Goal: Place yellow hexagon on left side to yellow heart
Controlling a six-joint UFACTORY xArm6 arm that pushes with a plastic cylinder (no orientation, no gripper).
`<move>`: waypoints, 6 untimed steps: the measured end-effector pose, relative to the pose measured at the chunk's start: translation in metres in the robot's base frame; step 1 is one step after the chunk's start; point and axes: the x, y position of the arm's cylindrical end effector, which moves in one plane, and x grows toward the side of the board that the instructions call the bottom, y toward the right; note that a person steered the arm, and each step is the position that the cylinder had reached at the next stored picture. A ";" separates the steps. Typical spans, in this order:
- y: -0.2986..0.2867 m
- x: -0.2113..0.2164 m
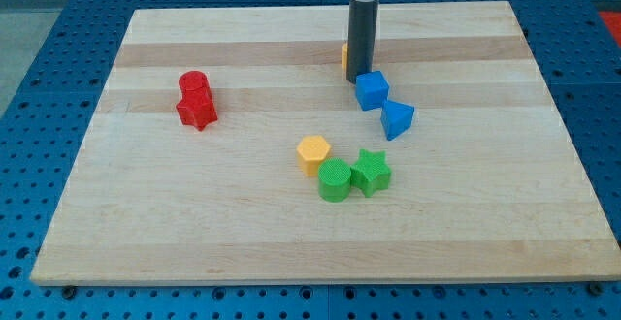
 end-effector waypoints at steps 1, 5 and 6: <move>0.009 0.006; -0.041 0.020; -0.079 0.035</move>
